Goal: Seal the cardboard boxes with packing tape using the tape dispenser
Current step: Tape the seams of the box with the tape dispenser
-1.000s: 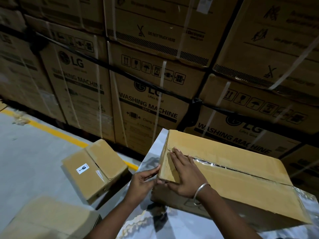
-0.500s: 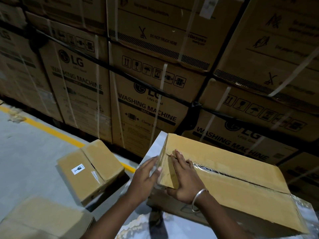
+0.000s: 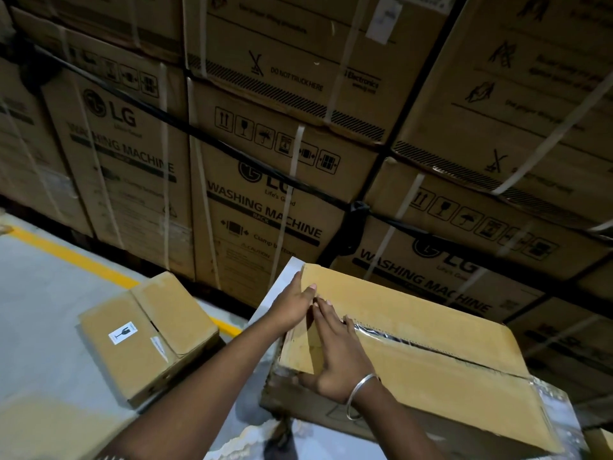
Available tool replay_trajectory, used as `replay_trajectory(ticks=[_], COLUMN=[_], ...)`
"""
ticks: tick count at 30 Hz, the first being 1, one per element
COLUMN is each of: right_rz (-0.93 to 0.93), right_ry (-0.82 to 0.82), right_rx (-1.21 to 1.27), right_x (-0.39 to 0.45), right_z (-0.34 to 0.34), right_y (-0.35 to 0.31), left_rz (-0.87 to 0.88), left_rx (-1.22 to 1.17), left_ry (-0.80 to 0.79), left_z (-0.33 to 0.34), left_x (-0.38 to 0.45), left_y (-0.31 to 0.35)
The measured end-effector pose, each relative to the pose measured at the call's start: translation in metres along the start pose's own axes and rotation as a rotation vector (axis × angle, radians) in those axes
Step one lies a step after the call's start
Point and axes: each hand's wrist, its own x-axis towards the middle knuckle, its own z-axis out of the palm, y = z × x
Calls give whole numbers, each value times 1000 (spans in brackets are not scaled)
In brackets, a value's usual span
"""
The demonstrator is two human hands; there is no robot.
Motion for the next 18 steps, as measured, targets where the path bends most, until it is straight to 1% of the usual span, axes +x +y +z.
replay_trajectory(ticks=[2, 3, 6, 8, 10, 13, 15, 18], right_rz=[-1, -4, -10, -2, 4, -8, -12, -18], right_ry=[1, 3, 15, 18, 18, 22, 20, 20], right_rx=[-4, -9, -11, -10, -15, -2, 12, 13], right_x=[0, 0, 0, 0, 1, -1, -2, -3], right_z=[0, 0, 0, 1, 1, 0, -1, -2], right_y=[0, 0, 0, 0, 0, -1, -1, 0], left_rz=[51, 66, 101, 130, 165, 212, 240, 230], left_rx=[30, 105, 452, 562, 565, 458, 453, 445], left_ry=[33, 71, 201, 232, 219, 173, 131, 116], left_z=[-1, -4, -17, -23, -24, -24, -23, -24], left_x=[-2, -4, -2, 5, 16, 32, 42, 55], left_y=[-1, 1, 7, 11, 14, 25, 27, 24])
